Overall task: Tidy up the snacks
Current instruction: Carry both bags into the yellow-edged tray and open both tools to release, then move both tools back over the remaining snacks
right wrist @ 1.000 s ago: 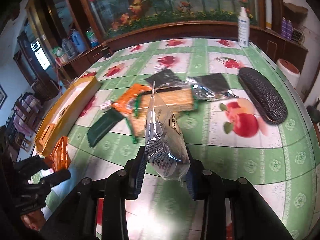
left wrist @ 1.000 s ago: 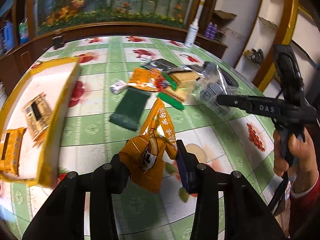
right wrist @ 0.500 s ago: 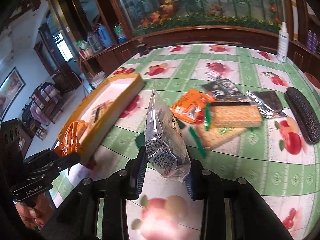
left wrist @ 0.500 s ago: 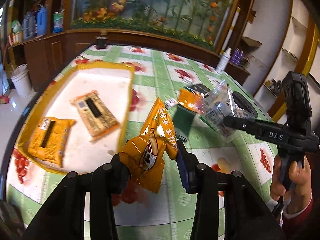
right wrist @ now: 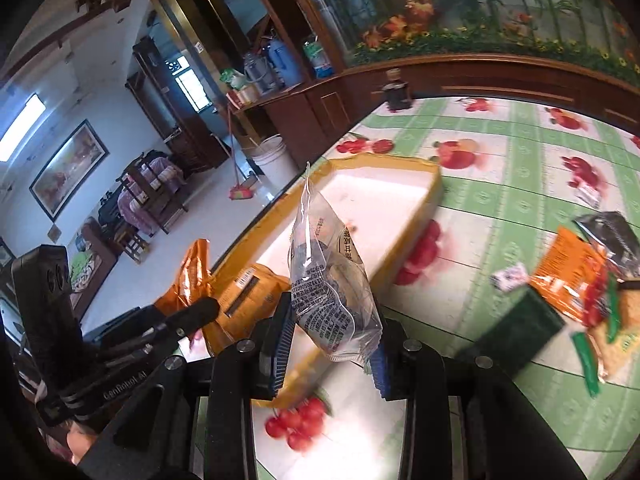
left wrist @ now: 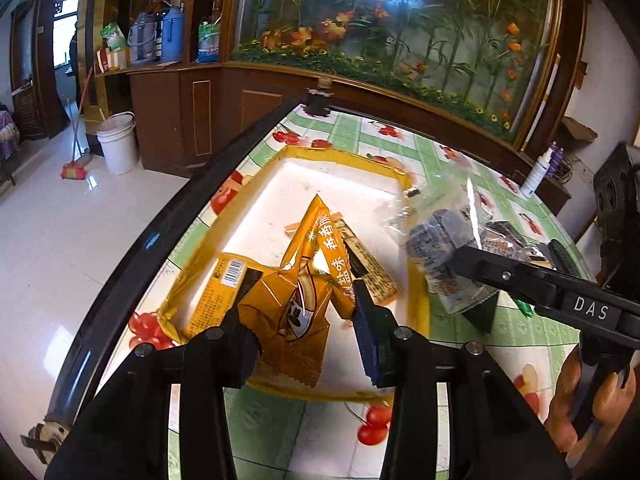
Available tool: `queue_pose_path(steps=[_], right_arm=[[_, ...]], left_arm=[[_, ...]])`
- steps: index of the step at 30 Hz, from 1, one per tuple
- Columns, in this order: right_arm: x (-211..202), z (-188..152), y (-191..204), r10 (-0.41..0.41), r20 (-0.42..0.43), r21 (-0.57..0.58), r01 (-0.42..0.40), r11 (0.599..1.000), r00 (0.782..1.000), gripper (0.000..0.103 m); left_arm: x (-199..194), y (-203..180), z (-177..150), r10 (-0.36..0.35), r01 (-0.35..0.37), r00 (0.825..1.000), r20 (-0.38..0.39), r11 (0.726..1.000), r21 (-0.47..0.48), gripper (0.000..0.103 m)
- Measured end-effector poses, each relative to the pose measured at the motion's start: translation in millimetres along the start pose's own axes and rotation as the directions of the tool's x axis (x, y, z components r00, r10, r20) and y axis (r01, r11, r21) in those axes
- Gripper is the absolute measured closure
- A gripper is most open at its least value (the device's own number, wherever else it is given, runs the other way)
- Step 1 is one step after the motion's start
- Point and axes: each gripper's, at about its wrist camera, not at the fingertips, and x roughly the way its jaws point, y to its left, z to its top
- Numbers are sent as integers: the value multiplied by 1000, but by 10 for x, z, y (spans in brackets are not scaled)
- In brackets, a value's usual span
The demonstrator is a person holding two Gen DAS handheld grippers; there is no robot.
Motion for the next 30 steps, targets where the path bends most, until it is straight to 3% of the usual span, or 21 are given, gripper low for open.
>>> queue_pose_path(steps=[17, 19, 21, 26, 30], right_arm=[[727, 47, 102, 48, -101, 47, -43, 998, 994, 69], [739, 25, 62, 55, -99, 70, -48, 996, 994, 64], [698, 32, 20, 31, -85, 77, -25, 997, 996, 59], [475, 51, -65, 1, -30, 86, 2, 996, 1000, 43], [292, 43, -160, 0, -3, 107, 0, 994, 1000, 40]], left_arm=[[259, 114, -27, 108, -108, 993, -41, 994, 6, 62], [256, 99, -35, 135, -134, 990, -41, 991, 12, 55], [225, 108, -42, 169, -169, 985, -34, 986, -4, 24], [160, 142, -25, 184, -185, 983, -22, 982, -39, 21], [128, 130, -13, 183, -184, 983, -19, 982, -50, 21]])
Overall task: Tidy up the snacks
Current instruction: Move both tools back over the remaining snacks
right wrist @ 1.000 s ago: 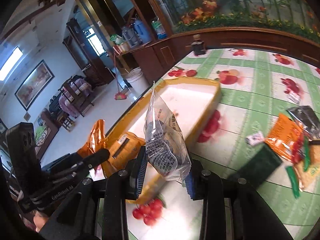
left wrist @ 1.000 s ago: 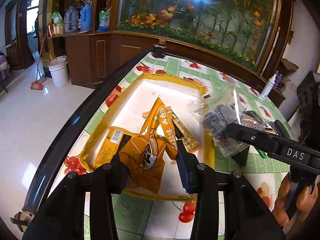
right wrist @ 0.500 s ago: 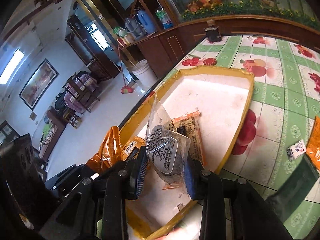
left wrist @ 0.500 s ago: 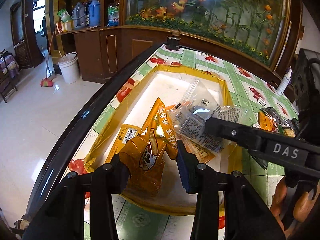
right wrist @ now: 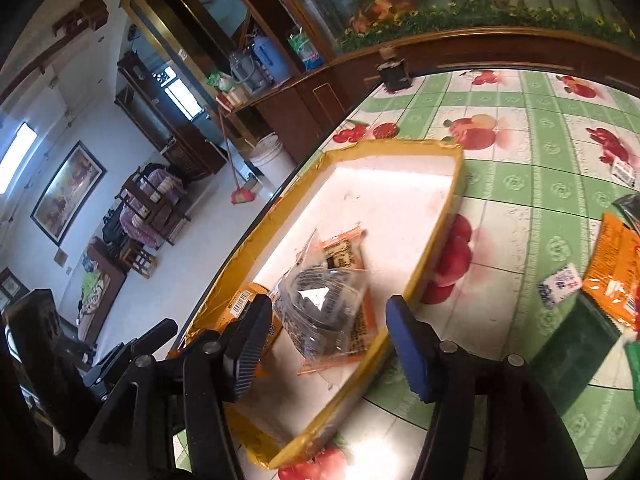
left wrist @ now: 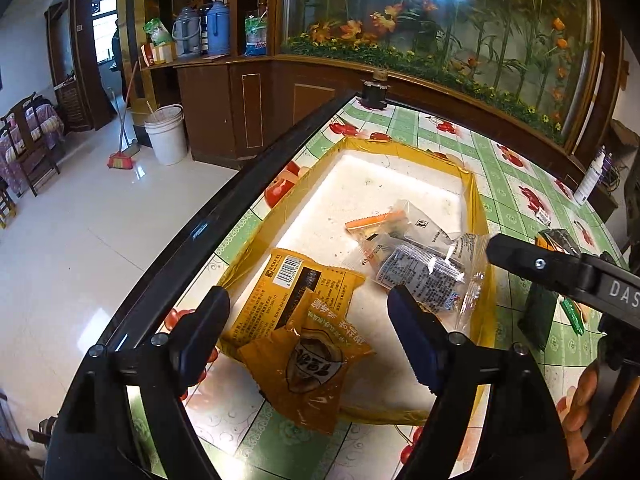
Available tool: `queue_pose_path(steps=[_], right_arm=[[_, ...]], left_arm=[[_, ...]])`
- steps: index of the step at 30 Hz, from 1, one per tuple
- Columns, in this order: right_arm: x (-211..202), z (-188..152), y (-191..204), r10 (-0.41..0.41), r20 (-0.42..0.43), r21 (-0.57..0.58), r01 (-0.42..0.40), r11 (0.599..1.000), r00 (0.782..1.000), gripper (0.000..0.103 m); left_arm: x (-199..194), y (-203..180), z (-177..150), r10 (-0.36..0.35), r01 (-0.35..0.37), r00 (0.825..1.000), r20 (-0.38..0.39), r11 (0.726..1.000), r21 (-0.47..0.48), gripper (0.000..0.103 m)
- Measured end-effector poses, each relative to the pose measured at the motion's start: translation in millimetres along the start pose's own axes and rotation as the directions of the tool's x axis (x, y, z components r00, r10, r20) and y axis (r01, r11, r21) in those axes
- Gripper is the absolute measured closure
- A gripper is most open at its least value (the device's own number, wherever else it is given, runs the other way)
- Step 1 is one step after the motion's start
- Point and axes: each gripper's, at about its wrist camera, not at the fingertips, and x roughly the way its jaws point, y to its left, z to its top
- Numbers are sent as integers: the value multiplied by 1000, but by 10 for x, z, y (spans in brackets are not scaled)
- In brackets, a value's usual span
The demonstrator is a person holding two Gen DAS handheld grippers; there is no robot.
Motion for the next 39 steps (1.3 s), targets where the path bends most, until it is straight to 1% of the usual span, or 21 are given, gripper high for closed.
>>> queue_pose_path(steps=[6, 7, 9, 11, 15, 20, 24, 31, 33, 36, 39], right_arm=[[-256, -81, -249, -40, 15, 40, 40, 998, 999, 36], [-302, -101, -306, -49, 13, 47, 48, 998, 999, 34], [-440, -180, -434, -78, 24, 59, 76, 995, 997, 30], [-604, -279, -609, -116, 44, 73, 112, 991, 992, 28], [-881, -474, -971, -187, 48, 134, 179, 975, 981, 28], [-1198, -661, -1387, -249, 62, 217, 231, 949, 966, 27], [-1390, -737, -1588, -279, 77, 254, 252, 934, 957, 27], [-1566, -760, -1781, -321, 106, 277, 282, 919, 941, 27], [-1588, -753, -1839, -323, 106, 285, 283, 916, 940, 27], [-1610, -731, -1908, -332, 103, 286, 291, 913, 938, 27], [-1629, -693, -1976, -336, 107, 296, 292, 909, 936, 27]], left_arm=[[-97, -109, 10, -14, 14, 1000, 16, 1000, 10, 21], [-124, -140, 9, -20, 20, 1000, 24, 1000, 10, 21], [-157, -204, 6, -40, 40, 999, 29, 999, 8, 21], [-176, -323, -4, -75, 74, 997, 25, 997, 19, 21], [-174, -631, -51, -106, 104, 994, 12, 991, 84, 21], [-200, -979, -131, -147, 147, 989, -10, 978, 151, 21], [-228, -1197, -181, -167, 169, 986, -24, 965, 199, 21], [-114, -1623, -292, -199, 213, 977, -76, 934, 286, 21], [-36, -1744, -316, -209, 230, 973, -102, 922, 310, 21], [58, -1874, -351, -204, 236, 971, -128, 912, 336, 21], [128, -1954, -362, -192, 228, 972, -134, 906, 356, 22]])
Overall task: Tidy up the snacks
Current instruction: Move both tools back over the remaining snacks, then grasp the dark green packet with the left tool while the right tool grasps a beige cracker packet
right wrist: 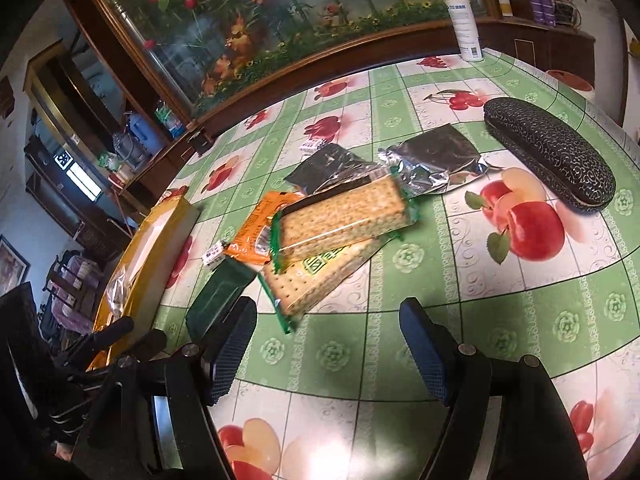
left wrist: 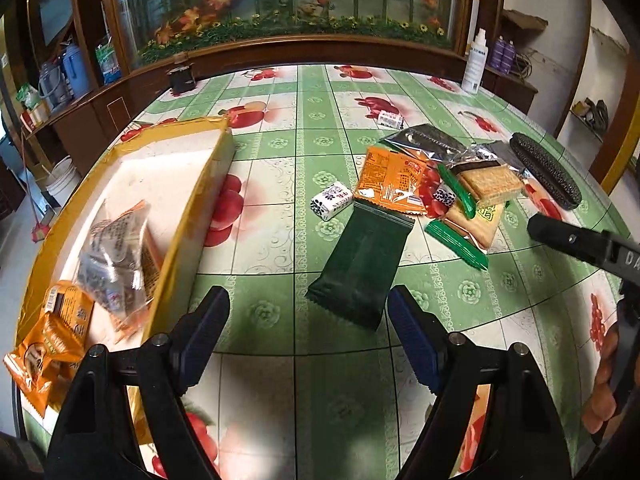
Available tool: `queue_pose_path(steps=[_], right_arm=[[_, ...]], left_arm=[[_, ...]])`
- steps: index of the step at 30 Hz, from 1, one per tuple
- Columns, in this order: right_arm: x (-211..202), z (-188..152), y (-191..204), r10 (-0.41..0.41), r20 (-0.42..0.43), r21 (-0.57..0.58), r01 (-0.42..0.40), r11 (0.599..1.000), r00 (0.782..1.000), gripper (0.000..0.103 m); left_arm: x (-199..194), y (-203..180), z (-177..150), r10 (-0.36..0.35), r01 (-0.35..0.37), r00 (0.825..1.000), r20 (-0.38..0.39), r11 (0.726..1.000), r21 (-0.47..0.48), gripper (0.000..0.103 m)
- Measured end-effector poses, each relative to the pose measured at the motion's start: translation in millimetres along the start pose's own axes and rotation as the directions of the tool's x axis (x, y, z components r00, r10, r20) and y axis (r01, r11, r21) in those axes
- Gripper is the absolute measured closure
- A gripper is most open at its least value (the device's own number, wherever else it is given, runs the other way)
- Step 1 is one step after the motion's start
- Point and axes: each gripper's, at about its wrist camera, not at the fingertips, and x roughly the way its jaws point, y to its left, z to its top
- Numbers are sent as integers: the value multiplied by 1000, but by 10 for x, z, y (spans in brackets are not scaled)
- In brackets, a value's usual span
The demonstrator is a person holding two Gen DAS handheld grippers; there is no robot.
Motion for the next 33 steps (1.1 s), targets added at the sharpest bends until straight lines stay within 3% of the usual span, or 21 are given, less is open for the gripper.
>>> queue_pose_path(steps=[7, 12, 15, 19, 24, 29, 31, 33], right_arm=[[26, 168, -40, 18, 26, 33, -19, 999, 1000, 26], [148, 406, 208, 70, 81, 1, -70, 998, 994, 26], [348, 588, 383, 147, 59, -8, -147, 989, 987, 26], [740, 673, 522, 164, -51, -38, -166, 985, 985, 39], [589, 504, 470, 177, -122, -72, -186, 980, 977, 41], [155, 209, 285, 102, -138, -132, -120, 984, 985, 38], [-61, 143, 179, 89, -76, -124, -98, 987, 993, 36], [-232, 94, 95, 1, 6, -119, 0, 993, 1000, 23]], left_arm=[[190, 14, 60, 0, 0, 1000, -31, 1000, 0, 22], [268, 14, 71, -6, 6, 999, -48, 1000, -2, 22], [278, 10, 82, -7, 7, 999, -51, 1000, -1, 22], [297, 14, 96, -15, 15, 998, -57, 1000, -3, 22], [353, -3, 119, -29, 29, 997, -67, 999, 12, 22], [407, -67, 148, -52, 54, 996, -71, 998, 29, 21], [415, -98, 171, -51, 53, 996, -67, 998, 39, 22], [433, -112, 193, -49, 51, 997, -65, 998, 42, 22]])
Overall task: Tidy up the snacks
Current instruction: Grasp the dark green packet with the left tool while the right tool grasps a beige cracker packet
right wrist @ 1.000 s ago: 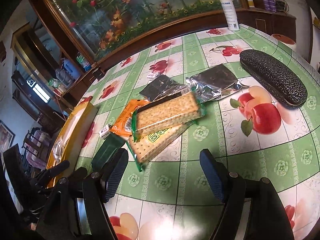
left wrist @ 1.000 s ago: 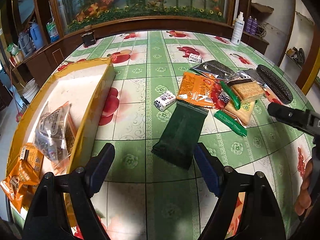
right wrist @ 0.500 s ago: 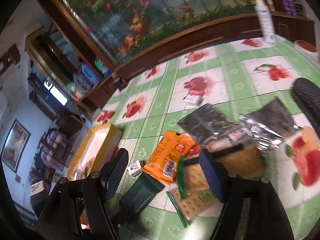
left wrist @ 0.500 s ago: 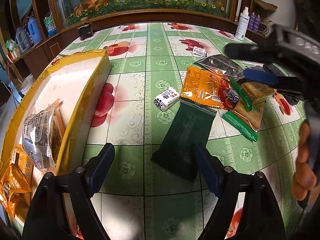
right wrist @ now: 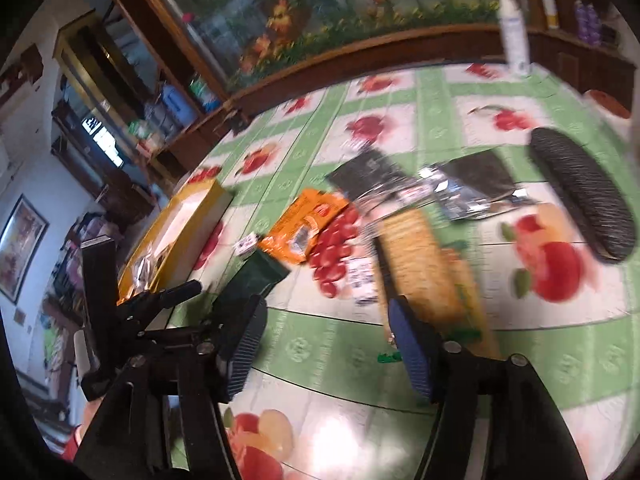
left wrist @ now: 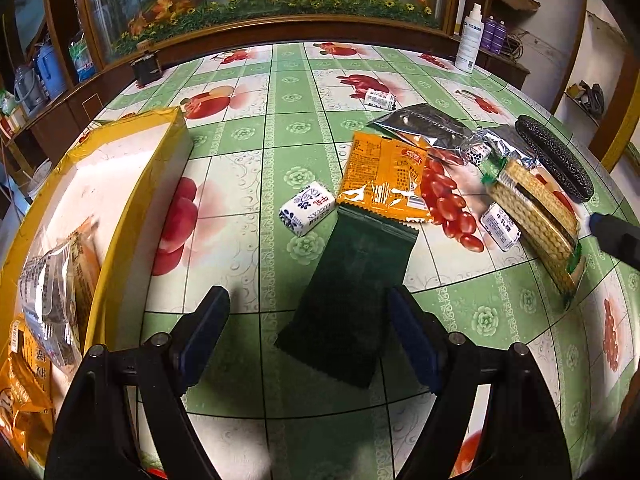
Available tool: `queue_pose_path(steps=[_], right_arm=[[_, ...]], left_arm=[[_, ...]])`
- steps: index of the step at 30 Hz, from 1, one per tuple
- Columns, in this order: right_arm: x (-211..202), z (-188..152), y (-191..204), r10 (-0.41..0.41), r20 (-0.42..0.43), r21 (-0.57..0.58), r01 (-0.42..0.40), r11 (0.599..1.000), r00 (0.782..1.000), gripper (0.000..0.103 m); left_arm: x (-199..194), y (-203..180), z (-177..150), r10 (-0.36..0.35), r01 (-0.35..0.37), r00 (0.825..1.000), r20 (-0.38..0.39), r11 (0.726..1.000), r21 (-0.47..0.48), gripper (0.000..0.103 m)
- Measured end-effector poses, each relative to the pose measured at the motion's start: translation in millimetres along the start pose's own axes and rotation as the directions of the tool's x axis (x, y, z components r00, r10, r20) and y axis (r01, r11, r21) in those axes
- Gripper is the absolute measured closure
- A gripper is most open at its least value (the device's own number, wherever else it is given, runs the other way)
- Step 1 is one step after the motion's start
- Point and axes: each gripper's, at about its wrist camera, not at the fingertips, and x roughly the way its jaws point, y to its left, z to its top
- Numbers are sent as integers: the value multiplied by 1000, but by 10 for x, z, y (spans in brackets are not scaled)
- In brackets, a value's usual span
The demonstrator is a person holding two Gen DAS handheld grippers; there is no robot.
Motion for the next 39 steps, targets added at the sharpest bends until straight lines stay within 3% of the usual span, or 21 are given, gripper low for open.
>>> queue_pose_path(steps=[3, 6, 11, 14, 16, 17, 20, 24, 29, 39], right_arm=[[-36, -6, -75, -135, 46, -10, 135, 991, 990, 21], [116, 57, -87, -152, 17, -51, 153, 987, 988, 22], [459, 138, -20, -156, -43, -157, 147, 977, 987, 22], [581, 146, -31, -157, -63, -169, 144, 975, 986, 30], [600, 147, -19, -188, -46, -186, 177, 966, 981, 41], [597, 145, -22, -193, -41, -189, 182, 965, 980, 44], [587, 138, -36, -210, -28, -194, 201, 960, 977, 55], [569, 119, -19, -220, -15, -206, 212, 955, 975, 55], [430, 112, -65, -182, 16, -159, 183, 970, 983, 55], [3, 53, 92, -66, 74, -111, 74, 991, 995, 56]], left_arm=[[37, -14, 29, -22, 22, 1000, -10, 1000, 5, 21], [101, -48, 23, -39, 41, 998, -42, 999, 31, 20], [116, -16, 21, -49, 51, 998, -33, 997, 52, 18], [120, 5, 23, -51, 52, 998, -24, 997, 53, 18], [118, 4, 17, -50, 51, 999, -16, 997, 57, 18], [117, -1, 19, -53, 54, 998, -14, 997, 59, 22], [66, -45, 26, -72, 71, 997, 3, 995, 77, 58], [38, -80, -9, -77, 76, 997, 5, 994, 79, 60], [-33, 30, -62, -125, 125, 992, 9, 992, 16, 60], [-450, 161, -196, -81, 87, 993, 88, 994, -61, 60]])
